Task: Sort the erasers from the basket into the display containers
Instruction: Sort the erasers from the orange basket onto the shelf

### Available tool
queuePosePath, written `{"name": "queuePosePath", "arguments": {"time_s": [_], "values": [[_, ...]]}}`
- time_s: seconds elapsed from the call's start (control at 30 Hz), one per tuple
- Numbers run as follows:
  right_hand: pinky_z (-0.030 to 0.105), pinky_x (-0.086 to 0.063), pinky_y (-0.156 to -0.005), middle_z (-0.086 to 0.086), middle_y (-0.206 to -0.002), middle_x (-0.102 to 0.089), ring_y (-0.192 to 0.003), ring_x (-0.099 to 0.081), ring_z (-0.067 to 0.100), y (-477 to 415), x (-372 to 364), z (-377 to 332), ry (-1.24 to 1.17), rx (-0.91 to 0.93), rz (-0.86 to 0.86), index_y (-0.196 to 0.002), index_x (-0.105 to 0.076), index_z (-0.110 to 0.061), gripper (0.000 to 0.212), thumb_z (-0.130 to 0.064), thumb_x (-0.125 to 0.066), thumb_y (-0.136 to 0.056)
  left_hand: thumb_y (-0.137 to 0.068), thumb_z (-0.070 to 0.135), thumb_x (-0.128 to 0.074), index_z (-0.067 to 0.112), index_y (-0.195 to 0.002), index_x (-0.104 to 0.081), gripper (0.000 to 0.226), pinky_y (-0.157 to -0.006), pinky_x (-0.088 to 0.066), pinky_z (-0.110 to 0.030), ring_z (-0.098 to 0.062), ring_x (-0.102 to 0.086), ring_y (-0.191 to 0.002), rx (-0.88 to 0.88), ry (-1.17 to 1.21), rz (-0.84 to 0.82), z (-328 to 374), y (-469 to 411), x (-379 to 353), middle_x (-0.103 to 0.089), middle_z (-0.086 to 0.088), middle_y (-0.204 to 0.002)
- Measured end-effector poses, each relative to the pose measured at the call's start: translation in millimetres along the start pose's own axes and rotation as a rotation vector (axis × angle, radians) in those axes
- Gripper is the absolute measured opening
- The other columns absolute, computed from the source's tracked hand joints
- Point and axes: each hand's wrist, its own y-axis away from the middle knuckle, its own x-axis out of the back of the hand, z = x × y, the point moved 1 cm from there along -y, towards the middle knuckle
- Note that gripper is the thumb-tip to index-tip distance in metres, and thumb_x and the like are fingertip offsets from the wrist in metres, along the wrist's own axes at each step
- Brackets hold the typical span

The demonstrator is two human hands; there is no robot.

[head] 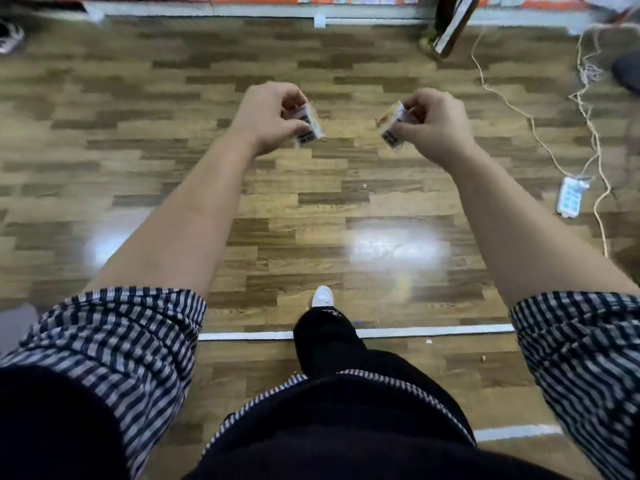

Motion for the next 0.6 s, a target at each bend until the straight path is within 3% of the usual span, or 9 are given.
{"name": "queuePosePath", "arguments": {"time_s": [0.1, 0.2, 0.33, 0.6], "values": [[0.018, -0.036, -0.066, -0.001, -0.091, -0.058, -0.084, -0.052, 0.012, -87, -12, -13, -0.020, 0.054, -0.047, -0.108, -0.065, -0.009, 0.028, -0.021, -0.072, -0.084, -0.080, 0.018, -0.075, 0.011, -0.107, -0.068, 0.028, -0.079, -0.042, -0.019, -0.010, -0.057, -0.088, 0.039, -0.012, 0.038, -21, -69, 26, -0.069, -0.006, -0.105], [0.029, -0.042, -0.070, 0.001, -0.090, -0.057, -0.085, -0.050, 0.015, -172, -22, -26, -0.019, 0.100, -0.066, -0.105, -0.064, -0.005, 0.028, -0.021, -0.072, -0.083, -0.080, 0.017, -0.074, 0.011, -0.107, -0.069, 0.028, -0.080, -0.041, -0.018, -0.012, -0.058, -0.090, 0.064, -0.029, 0.076, -43, -136, 50, -0.069, -0.005, -0.105], [0.021, -0.034, -0.070, -0.002, -0.092, -0.057, -0.085, -0.050, 0.013, -271, -37, -39, -0.014, 0.153, -0.104, -0.109, -0.064, -0.009, 0.029, -0.023, -0.073, -0.085, -0.081, 0.019, -0.074, 0.014, -0.108, -0.070, 0.028, -0.081, -0.040, -0.018, -0.010, -0.057, -0.092, 0.106, -0.040, 0.114, -76, -218, 71, -0.069, -0.002, -0.106], [0.019, -0.034, -0.070, -0.001, -0.091, -0.056, -0.086, -0.052, 0.016, -472, -68, -40, 0.040, 0.167, -0.087, -0.113, -0.066, -0.010, 0.030, -0.020, -0.072, -0.085, -0.079, 0.015, -0.073, 0.014, -0.106, -0.071, 0.027, -0.083, -0.044, -0.025, -0.019, -0.061, -0.096, 0.121, -0.025, 0.148, -150, -399, 90, -0.070, -0.005, -0.105]]}}
